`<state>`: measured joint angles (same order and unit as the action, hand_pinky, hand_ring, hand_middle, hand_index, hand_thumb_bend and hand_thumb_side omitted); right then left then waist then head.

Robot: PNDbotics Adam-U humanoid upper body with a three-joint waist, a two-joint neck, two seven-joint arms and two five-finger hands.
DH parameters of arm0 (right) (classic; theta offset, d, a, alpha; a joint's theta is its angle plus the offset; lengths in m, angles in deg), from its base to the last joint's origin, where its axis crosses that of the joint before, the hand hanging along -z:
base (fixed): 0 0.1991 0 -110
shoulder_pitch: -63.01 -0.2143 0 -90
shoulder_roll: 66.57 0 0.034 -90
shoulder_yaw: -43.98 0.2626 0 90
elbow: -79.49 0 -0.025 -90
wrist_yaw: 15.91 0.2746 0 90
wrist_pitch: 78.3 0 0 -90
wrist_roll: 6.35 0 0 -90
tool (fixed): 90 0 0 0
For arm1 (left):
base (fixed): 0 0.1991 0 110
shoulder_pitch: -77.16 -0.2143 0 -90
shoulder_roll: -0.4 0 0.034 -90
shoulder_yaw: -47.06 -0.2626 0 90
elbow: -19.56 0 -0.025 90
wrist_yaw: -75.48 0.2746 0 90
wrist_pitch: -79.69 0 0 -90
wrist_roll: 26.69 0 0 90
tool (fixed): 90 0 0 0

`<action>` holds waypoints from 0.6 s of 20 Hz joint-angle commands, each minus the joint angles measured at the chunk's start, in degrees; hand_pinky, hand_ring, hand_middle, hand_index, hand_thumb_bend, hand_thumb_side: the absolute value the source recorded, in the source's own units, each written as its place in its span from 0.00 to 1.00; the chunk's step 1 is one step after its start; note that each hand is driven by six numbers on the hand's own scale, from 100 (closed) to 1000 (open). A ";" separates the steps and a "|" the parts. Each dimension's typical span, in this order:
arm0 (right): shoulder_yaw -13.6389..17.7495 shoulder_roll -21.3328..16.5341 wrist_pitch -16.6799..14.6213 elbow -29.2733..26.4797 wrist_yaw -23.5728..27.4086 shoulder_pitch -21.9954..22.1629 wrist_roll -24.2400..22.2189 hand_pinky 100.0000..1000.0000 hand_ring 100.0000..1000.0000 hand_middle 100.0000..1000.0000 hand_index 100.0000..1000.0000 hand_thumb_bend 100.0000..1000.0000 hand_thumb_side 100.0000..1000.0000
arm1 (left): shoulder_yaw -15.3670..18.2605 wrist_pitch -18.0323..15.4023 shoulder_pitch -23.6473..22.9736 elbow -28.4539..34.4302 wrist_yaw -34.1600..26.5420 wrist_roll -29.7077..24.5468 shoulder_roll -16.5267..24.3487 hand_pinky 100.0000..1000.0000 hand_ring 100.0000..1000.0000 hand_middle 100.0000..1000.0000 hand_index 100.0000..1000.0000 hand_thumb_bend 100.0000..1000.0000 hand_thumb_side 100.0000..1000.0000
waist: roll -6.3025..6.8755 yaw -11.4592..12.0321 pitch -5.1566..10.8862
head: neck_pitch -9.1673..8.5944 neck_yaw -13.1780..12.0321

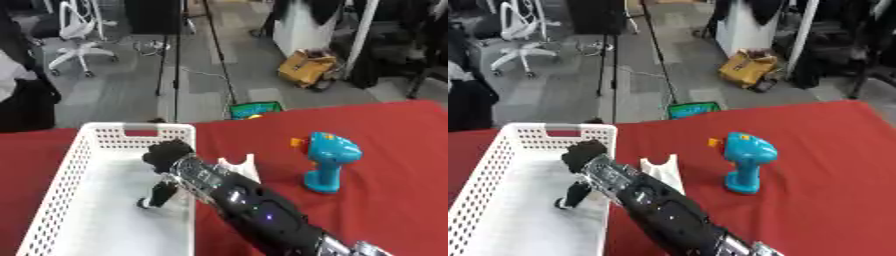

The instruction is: Pick up objects on the table and place them in the box.

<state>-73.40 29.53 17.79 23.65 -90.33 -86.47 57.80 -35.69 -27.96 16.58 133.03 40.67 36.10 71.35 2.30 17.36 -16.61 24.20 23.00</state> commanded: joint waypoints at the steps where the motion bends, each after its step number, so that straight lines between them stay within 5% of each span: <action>1: 0.45 -0.40 -0.58 -2.40 1.50 -1.52 -1.36 0.87 0.93 0.93 0.96 0.64 0.75 | 0.09 -0.03 0.86 1.12 -0.23 -0.01 0.21 0.55 0.62 0.64 0.67 0.00 0.78 | 0.03 -0.12 1.04 | -0.41 -0.01; 12: 0.12 -1.30 3.07 -11.96 6.32 -3.58 -1.71 0.84 0.88 0.94 0.96 0.65 0.77 | -0.17 0.10 1.00 1.12 -0.17 -0.07 0.16 0.55 0.62 0.64 0.67 0.00 0.78 | -0.04 -0.60 1.45 | -0.69 0.05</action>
<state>-73.58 29.08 20.34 13.75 -84.67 -88.56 55.92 -35.71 -27.94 16.63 133.03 40.67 36.11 71.35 2.13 16.74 -16.59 24.09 22.97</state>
